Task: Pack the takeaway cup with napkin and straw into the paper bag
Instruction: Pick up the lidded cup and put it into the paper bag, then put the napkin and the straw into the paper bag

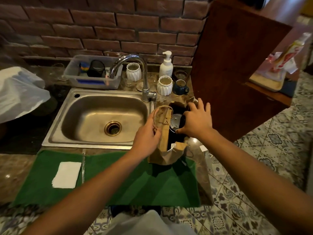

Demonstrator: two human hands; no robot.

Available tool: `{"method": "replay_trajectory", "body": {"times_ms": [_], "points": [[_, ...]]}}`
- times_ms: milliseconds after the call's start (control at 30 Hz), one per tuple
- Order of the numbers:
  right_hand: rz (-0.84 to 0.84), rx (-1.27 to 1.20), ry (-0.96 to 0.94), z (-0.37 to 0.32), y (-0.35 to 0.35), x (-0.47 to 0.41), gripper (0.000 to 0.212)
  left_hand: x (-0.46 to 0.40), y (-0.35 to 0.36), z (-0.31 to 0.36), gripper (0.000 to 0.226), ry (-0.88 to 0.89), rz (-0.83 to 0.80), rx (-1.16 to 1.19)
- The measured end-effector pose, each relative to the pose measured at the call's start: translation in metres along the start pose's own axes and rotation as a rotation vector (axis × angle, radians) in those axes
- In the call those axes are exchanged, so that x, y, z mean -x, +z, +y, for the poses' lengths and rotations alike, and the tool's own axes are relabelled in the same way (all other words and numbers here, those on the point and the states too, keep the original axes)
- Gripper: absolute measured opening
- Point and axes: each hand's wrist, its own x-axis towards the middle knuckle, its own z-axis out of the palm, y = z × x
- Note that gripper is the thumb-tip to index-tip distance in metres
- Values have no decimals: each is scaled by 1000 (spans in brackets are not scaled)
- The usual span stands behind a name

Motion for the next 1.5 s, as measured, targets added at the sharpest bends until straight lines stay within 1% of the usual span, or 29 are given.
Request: {"method": "replay_trajectory", "body": {"times_ms": [133, 233, 333, 433, 567, 700, 833, 900, 967, 1033, 1167, 1233, 1333, 1400, 1500], "points": [[-57, -11, 31, -10, 6, -10, 87, 2, -4, -1, 75, 21, -2, -40], [-64, -41, 44, -13, 8, -14, 90, 3, -7, -3, 78, 20, 5, -43], [-37, -92, 50, -10, 9, -11, 94, 0, -10, -6, 79, -28, 3, -22], [67, -171, 49, -8, 5, -1, 91, -5, -12, -6, 78, -62, 1, 21], [211, -316, 53, -10, -10, 22, 86, -7, -17, 3, 76, -30, -7, 20], [362, -516, 48, -23, -36, 47, 73, -2, -23, 3, 79, -65, -35, 31], [554, -659, -97, -58, -58, 67, 59, 9, -38, -6, 80, -102, -11, 55], [596, -684, -195, -81, -64, 72, 56, 15, -51, -16, 79, -120, 22, 83], [553, -683, -291, -109, -65, 74, 54, 23, -70, -30, 77, -130, 58, 95], [456, -693, -380, -138, -60, 74, 54, 30, -90, -53, 74, -147, 118, 69], [261, -640, -449, -197, -38, 62, 55, 46, -133, -120, 71, -222, 252, 30], [159, -626, -435, -225, -23, 52, 52, 59, -154, -154, 70, -258, 300, 3], [-18, -581, -380, -271, 6, 40, 45, 83, -190, -205, 72, -323, 350, -107], [-106, -540, -340, -302, 29, 33, 41, 98, -211, -241, 74, -368, 332, -146], [-198, -515, -266, -342, 56, 30, 45, 112, -234, -286, 80, -396, 255, -156]]}}
